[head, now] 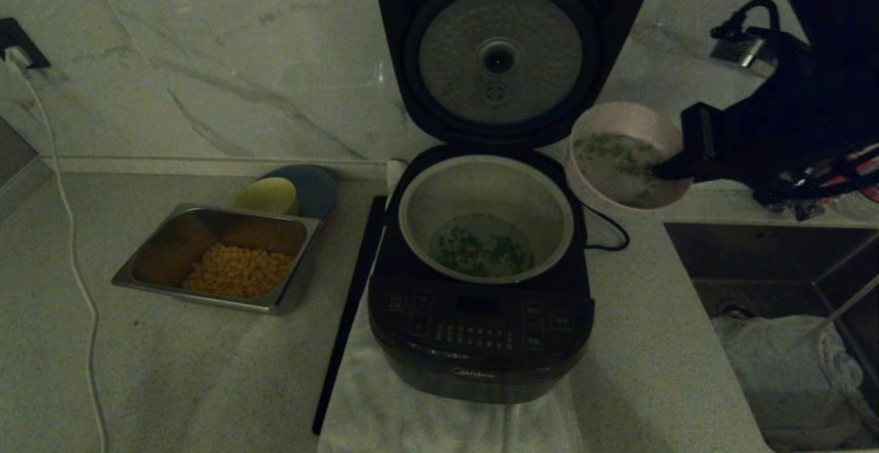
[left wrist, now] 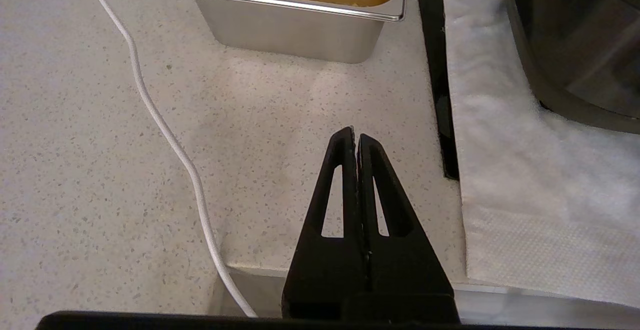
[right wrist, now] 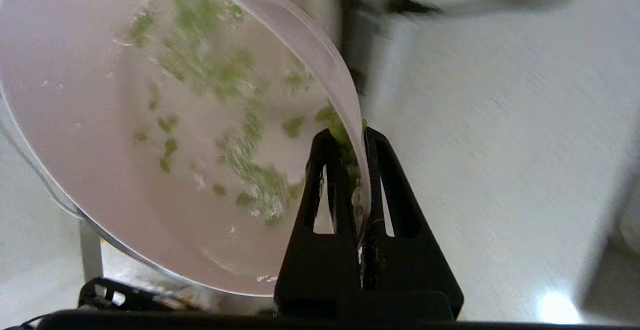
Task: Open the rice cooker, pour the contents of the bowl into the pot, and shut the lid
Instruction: Pour the water from the bowl into the rice cooker
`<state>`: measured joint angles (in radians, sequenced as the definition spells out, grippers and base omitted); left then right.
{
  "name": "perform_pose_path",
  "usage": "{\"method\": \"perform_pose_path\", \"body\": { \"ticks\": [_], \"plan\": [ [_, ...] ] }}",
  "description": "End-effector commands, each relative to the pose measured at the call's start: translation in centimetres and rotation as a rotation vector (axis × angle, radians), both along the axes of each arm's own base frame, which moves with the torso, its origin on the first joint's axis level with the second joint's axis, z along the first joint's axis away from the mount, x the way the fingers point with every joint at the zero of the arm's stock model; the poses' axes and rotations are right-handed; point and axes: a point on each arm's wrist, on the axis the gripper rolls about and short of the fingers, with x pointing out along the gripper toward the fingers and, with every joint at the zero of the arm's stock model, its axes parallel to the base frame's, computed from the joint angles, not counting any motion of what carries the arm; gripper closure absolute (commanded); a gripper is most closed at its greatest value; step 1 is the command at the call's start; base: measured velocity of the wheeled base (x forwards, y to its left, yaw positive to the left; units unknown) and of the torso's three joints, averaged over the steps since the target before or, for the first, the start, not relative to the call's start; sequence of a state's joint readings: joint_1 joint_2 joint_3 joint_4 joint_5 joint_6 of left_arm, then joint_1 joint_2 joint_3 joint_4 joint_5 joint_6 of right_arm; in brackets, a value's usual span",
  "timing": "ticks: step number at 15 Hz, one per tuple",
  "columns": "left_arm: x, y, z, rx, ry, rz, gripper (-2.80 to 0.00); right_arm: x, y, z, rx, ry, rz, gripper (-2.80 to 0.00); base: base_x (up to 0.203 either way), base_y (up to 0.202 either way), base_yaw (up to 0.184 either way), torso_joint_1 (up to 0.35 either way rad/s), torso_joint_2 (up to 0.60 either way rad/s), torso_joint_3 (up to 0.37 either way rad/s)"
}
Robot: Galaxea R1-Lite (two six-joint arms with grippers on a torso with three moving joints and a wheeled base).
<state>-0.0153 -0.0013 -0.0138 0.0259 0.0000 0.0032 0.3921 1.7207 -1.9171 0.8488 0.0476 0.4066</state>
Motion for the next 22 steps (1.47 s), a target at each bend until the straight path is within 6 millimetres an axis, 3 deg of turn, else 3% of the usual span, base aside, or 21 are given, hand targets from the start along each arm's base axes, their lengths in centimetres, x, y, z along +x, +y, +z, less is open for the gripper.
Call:
{"method": "perform_pose_path", "body": {
  "ticks": [1, 6, 11, 18, 22],
  "plan": [
    [0.0, 0.0, 0.0, 0.000, 0.000, 0.000, 0.00, 1.4, 3.9, -1.4, -0.019, -0.015, 0.067, 0.00, 0.000, 0.000, 0.000, 0.000, 0.00, 0.000],
    [0.0, 0.0, 0.0, 0.000, 0.000, 0.000, 0.00, 3.1, 9.4, -3.6, -0.039, -0.088, 0.109, 0.00, 0.000, 0.000, 0.000, 0.000, 0.00, 0.000],
    [0.0, 0.0, 0.0, 0.000, 0.000, 0.000, 0.00, 4.9, 13.3, -5.8, -0.069, -0.189, 0.048, 0.00, 0.000, 0.000, 0.000, 0.000, 0.00, 0.000],
    [0.0, 0.0, 0.0, 0.000, 0.000, 0.000, 0.00, 7.1, 15.3, -7.2, -0.164, -0.358, -0.107, 0.00, 0.000, 0.000, 0.000, 0.000, 0.00, 0.000],
    [0.0, 0.0, 0.0, 0.000, 0.000, 0.000, 0.00, 6.9, 16.1, -6.8, -0.222, -0.435, -0.127, 0.00, 0.000, 0.000, 0.000, 0.000, 0.00, 0.000]
  ]
}}
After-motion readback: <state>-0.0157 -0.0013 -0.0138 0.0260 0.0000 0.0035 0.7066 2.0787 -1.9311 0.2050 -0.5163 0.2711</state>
